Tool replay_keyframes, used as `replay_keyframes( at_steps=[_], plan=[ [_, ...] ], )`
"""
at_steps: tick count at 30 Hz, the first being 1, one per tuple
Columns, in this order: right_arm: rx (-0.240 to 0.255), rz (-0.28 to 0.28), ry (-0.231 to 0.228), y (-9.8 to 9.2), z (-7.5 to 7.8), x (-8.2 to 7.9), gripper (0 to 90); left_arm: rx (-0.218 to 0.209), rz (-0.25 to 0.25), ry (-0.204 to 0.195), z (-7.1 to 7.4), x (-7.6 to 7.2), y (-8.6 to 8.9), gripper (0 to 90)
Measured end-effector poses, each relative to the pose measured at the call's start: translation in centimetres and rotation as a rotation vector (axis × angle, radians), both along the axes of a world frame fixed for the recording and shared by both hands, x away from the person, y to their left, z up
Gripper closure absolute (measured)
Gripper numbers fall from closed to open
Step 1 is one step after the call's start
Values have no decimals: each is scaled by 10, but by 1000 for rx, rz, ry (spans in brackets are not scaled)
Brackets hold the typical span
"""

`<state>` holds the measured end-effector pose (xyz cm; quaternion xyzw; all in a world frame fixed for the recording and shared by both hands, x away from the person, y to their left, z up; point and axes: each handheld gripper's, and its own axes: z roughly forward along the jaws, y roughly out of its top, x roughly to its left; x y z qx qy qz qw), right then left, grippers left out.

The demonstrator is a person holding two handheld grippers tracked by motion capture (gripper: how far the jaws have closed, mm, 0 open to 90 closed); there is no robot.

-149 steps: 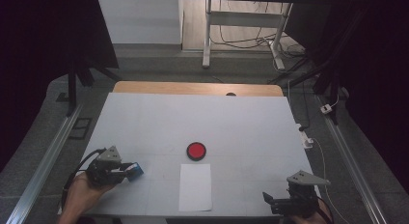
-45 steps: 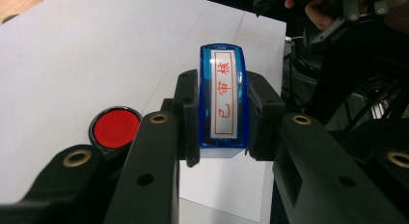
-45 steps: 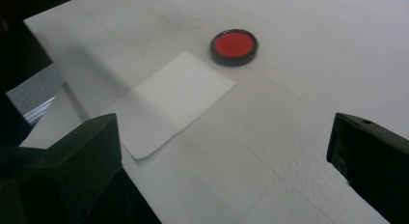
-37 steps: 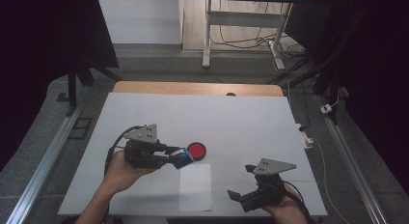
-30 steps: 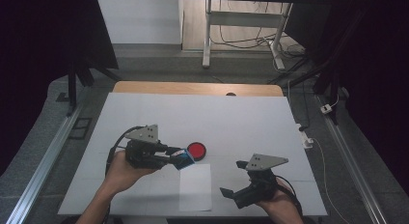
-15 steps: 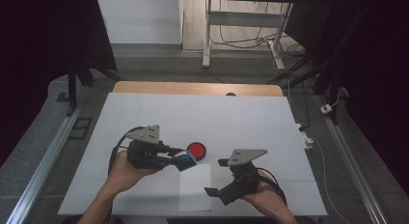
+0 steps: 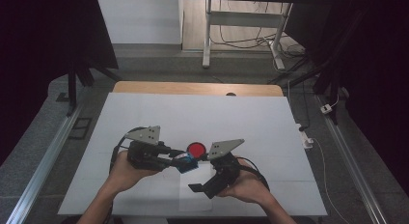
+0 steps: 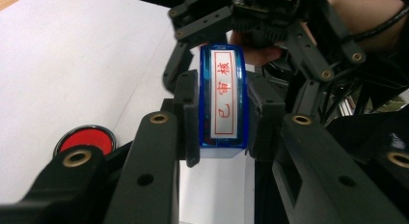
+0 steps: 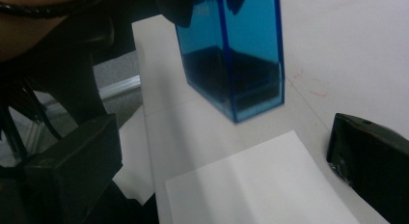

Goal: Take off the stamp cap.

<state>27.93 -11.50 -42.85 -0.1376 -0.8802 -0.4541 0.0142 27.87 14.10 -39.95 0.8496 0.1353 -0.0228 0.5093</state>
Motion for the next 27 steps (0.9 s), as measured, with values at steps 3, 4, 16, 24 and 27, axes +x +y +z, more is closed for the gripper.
replay_keyframes(
  at_steps=[3, 4, 16, 24, 27],
  plan=[
    [-5, 26, -42, 5, 0, 2, 76, -3, -12, -2, 0, 0, 0, 700],
    [6, 37, -43, 6, 0, 3, 123, -7, -15, -1, 0, 0, 0, 699],
    [75, 135, 2, 3, -3, 6, 518, -1, -70, -37, -1, -3, -3, 700],
    [93, 165, 17, 0, -4, 9, 623, 3, -99, -50, -2, -4, -6, 700],
    [106, 189, 17, -1, -4, 9, 649, -6, -109, -50, -2, -4, -6, 700]
  ],
)
